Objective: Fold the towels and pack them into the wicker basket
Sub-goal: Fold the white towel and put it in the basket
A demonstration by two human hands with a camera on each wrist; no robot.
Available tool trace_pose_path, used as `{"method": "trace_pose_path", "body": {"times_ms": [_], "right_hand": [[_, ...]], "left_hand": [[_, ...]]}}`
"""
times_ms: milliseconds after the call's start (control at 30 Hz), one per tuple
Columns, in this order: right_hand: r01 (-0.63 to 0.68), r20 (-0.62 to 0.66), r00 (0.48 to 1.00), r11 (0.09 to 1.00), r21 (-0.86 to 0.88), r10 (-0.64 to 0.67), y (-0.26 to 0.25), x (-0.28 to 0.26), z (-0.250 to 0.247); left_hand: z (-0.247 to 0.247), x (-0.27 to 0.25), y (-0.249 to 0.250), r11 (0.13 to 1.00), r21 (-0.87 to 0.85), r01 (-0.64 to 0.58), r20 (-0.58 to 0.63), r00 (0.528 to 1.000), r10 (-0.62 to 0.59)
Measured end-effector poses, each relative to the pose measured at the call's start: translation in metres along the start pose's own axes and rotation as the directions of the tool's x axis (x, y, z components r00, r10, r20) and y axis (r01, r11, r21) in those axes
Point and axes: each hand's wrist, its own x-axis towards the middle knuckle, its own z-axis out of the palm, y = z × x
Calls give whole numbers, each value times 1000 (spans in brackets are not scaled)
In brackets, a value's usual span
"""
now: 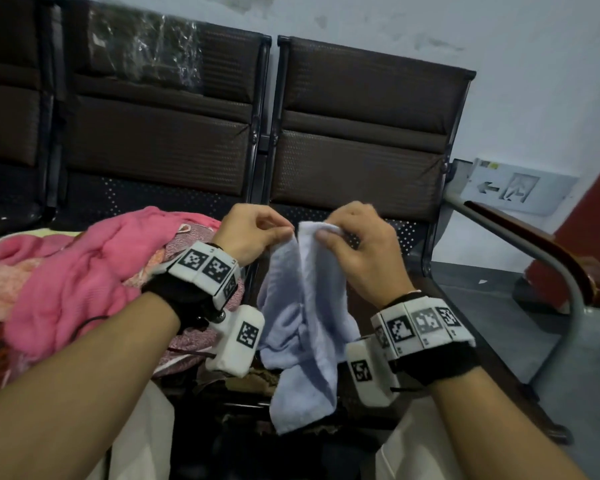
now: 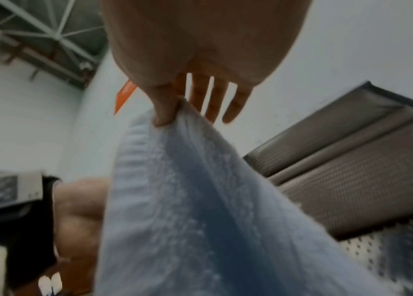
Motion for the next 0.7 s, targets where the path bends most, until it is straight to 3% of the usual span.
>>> {"method": "trace_pose_path", "body": {"times_ms": [67, 133, 267, 400, 567, 700], "right_hand": [[-169, 81, 983, 982, 81, 163, -2, -1, 4], [-248, 156, 960, 966, 75, 234, 0, -2, 7], [-292, 213, 941, 950, 111, 264, 3, -1, 15], [-327, 201, 929, 943, 52, 311, 10, 0, 17], [-368, 163, 921, 927, 72, 352, 18, -1, 20], [-402, 190, 909, 902, 159, 371, 20, 2, 19]], "left_hand": [[2, -2, 1, 1000, -14, 1, 37, 999, -1], [5, -3, 3, 999, -46, 19, 68, 998, -15], [11, -7, 6, 993, -111, 38, 111, 993, -26], [14, -13, 14, 989, -149, 3, 188, 982, 25], [14, -15, 17, 971, -230, 71, 231, 973, -16], [14, -15, 16, 983, -178, -36, 249, 965, 80]]}}
